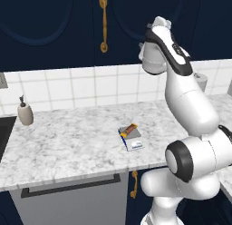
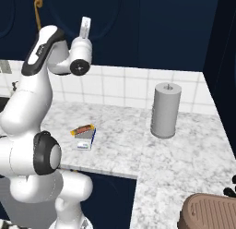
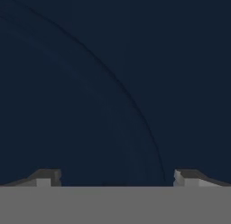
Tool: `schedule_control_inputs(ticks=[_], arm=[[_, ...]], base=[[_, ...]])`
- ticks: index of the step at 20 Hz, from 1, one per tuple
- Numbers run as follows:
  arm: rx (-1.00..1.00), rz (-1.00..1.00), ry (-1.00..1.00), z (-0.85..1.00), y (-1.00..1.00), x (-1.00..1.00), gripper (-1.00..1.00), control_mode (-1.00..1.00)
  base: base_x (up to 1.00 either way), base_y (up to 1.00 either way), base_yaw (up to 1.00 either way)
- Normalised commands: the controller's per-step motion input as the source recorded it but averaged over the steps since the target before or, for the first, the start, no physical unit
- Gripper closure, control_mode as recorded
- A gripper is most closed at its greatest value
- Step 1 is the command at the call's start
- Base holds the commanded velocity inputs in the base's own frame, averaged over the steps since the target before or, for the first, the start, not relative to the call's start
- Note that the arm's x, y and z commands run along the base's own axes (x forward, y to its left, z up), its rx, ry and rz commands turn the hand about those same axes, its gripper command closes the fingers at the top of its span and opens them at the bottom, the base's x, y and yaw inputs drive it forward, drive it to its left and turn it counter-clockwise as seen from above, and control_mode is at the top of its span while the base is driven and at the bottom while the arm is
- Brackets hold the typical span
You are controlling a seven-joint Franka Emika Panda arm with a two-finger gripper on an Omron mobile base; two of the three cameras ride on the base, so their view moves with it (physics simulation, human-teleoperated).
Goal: Pick the bar and place it on the digital scale for weighing, and close the cabinet.
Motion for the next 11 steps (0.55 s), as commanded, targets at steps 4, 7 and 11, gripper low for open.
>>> schedule_control_inputs(ticks=[4,7,11], arm=[[0.0,0.0,0.0,0.0,-0.03,0.23,-1.0,-1.0],[0.0,0.0,0.0,0.09,-0.12,0.0,-1.0,-1.0],[0.0,0.0,-0.03,0.19,-0.22,-0.26,-1.0,-1.0]], base=[[0.0,0.0,0.0],[0.0,0.0,0.0],[0.0,0.0,0.0]])
